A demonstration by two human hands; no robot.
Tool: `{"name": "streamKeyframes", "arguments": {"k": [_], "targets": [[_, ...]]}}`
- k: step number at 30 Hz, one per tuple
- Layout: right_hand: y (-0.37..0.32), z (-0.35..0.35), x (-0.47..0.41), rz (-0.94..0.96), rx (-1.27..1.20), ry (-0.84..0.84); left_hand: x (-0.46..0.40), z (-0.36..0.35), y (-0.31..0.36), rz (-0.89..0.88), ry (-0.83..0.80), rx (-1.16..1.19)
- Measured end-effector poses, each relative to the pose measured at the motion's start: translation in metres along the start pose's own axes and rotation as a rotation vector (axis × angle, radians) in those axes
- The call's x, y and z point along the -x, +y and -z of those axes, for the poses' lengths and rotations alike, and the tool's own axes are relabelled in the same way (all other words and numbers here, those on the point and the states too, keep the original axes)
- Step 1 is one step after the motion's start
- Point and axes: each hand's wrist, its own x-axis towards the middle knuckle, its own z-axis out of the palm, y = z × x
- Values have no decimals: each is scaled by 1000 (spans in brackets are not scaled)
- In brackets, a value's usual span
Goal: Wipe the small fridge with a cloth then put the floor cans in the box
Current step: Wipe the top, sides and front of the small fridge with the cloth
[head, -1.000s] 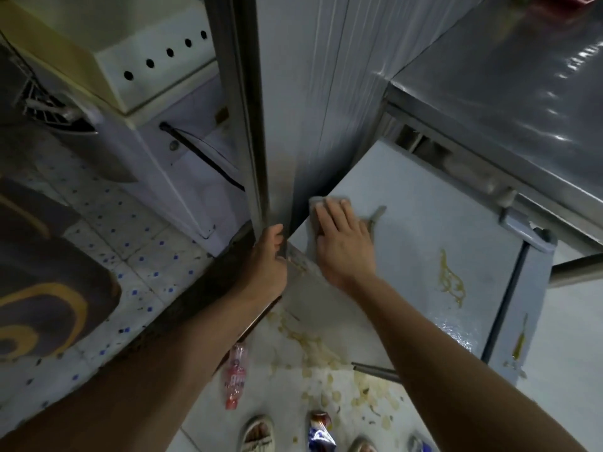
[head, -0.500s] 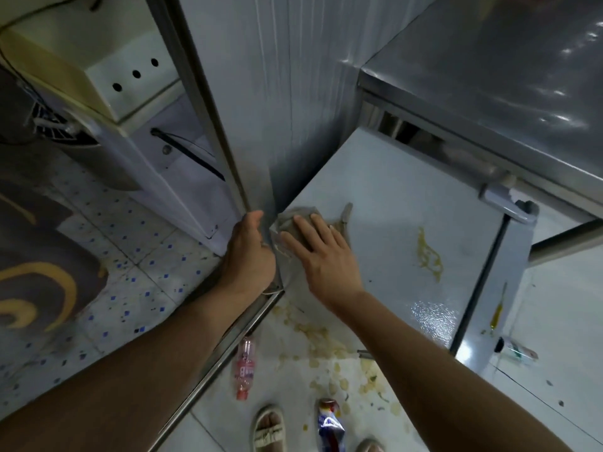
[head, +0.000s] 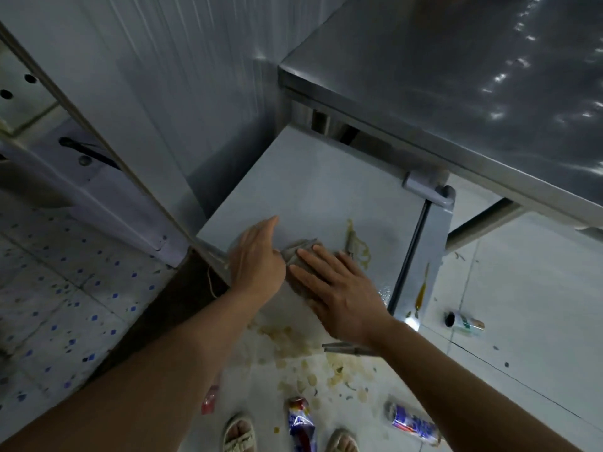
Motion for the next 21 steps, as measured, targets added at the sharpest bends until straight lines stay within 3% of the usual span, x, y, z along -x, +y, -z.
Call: {"name": "streamKeyframes", "arguments": {"k": [7, 11, 15, 18, 21], "targets": [[107, 20, -67, -288, -63, -27, -26, -23, 11, 71, -109, -295], [78, 16, -50, -388, -56, 8, -33, -30, 28, 168, -176, -278], [32, 9, 4, -245, -75, 41, -42, -35, 39, 89, -158, -270], [55, 11, -6, -229, -86, 36, -60, -40, 48, 8, -151, -259], [88, 11, -43, -387, -115, 81, -79, -44, 53, -15, -143, -240]]}}
